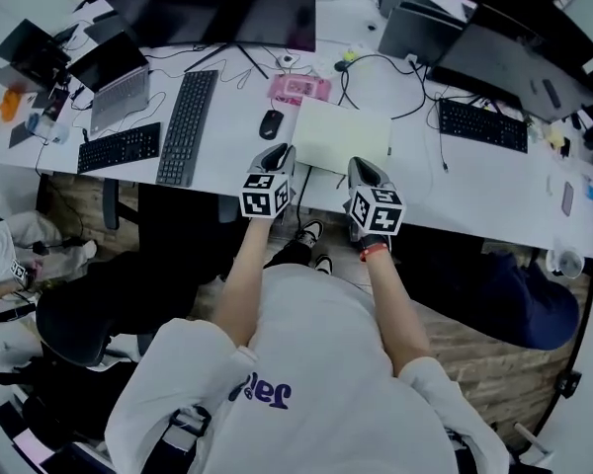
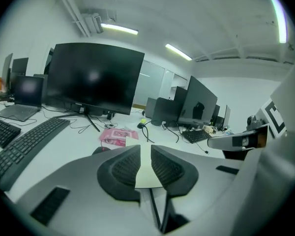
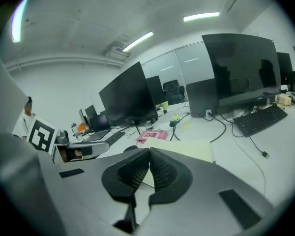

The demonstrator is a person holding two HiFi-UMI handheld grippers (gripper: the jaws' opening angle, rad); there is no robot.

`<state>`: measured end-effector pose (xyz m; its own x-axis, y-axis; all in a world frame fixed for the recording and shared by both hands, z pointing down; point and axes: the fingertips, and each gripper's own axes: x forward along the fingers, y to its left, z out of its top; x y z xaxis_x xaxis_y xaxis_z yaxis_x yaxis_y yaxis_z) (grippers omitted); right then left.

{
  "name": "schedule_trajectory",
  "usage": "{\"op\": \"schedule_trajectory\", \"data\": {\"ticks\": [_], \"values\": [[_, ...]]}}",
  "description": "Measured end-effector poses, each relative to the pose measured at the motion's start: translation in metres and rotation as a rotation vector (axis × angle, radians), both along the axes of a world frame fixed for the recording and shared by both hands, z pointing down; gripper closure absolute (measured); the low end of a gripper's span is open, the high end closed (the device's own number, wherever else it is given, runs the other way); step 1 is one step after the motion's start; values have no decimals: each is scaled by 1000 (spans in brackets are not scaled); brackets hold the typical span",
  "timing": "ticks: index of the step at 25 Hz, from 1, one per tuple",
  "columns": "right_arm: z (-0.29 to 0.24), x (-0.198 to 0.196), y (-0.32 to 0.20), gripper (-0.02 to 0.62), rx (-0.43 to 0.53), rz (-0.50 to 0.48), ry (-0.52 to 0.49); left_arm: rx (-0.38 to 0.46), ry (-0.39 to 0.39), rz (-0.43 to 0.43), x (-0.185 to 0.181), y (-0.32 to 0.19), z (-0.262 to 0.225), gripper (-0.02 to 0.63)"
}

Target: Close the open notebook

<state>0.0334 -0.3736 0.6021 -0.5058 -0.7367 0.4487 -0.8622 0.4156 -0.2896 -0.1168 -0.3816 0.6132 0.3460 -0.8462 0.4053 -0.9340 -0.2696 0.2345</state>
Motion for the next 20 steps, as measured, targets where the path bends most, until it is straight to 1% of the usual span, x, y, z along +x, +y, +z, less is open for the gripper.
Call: {"op": "schedule_trajectory", "data": {"ticks": [2,7,14,18,20], "values": [[5,-2,-9,583,-12,1,-3,-33,5,7,-2,-9,13,523],[11,-11,-26,583,-23,-22,22,-92,25,24,-3,-25,40,507],[22,-21,-36,583,-49,-40,52,-169,53,29,-12,-32,72,420],[27,-20,-40,583,-64,-43,63,-196,89,26,-12,-34,86,371],[29,-18,-41,583,-69,-41,66,-214,107,27,-10,-34,93,367]]}}
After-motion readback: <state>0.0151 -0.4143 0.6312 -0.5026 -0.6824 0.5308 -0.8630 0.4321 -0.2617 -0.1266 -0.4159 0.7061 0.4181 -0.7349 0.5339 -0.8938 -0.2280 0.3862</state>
